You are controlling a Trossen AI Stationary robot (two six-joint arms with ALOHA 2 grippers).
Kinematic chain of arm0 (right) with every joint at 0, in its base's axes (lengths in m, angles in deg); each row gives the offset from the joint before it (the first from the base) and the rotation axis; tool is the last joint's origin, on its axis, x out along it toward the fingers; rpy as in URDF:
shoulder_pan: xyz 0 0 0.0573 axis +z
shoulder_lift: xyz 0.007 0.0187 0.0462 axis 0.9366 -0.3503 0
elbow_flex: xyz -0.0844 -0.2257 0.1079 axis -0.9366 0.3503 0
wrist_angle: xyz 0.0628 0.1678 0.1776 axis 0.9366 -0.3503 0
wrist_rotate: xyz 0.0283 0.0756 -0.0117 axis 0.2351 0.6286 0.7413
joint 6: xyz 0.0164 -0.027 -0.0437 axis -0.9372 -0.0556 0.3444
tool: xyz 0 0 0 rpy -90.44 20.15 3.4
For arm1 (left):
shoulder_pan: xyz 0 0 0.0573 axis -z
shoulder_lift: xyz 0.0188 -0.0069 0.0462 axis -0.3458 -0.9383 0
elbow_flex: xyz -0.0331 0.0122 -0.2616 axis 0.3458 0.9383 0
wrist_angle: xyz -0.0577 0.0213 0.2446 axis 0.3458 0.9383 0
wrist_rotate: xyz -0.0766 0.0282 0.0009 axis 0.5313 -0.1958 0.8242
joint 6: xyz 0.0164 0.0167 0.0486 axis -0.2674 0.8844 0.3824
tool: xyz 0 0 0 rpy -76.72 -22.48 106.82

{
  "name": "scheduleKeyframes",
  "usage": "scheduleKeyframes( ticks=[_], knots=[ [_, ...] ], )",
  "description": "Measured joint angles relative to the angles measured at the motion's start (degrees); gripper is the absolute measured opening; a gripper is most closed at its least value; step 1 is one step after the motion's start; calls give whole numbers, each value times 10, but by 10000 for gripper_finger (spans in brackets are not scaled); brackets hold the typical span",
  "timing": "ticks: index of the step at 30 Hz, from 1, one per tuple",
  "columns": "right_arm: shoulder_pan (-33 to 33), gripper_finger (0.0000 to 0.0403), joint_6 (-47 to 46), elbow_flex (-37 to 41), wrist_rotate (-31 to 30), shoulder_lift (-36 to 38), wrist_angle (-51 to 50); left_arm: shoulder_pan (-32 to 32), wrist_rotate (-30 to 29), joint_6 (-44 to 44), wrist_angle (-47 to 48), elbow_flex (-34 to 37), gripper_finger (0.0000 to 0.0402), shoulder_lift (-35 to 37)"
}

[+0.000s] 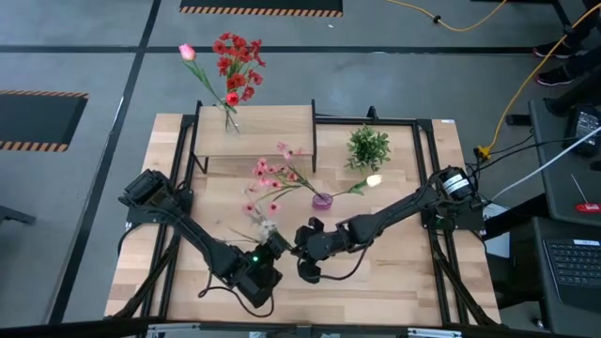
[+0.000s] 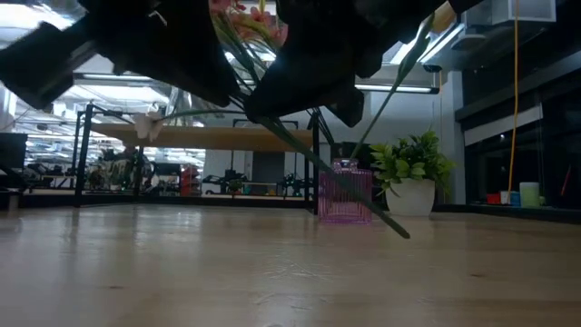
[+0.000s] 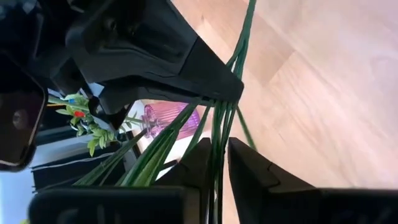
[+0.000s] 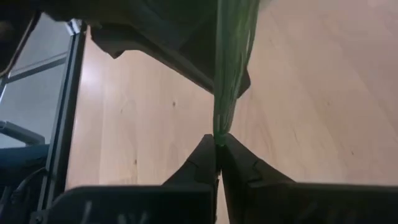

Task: Pick and place flowers into a vace then onto a shelf
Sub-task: Put the white flowers into the violet vase

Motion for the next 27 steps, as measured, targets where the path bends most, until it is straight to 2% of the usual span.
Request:
scheduleKeyframes(
  ticks=[8,16,22,27],
  knots=[
    [-6,3,9,0,3,0,6,31,-6,-47,3,0,79,0],
    [-19,3,21,0,6,0,3,66,-23,-83,7,0,92,6],
    [-18,3,37,-1,9,13,-10,87,0,-167,34,0,82,19],
    [-11,3,38,-1,7,38,-45,106,21,-271,88,0,54,35]
  ],
)
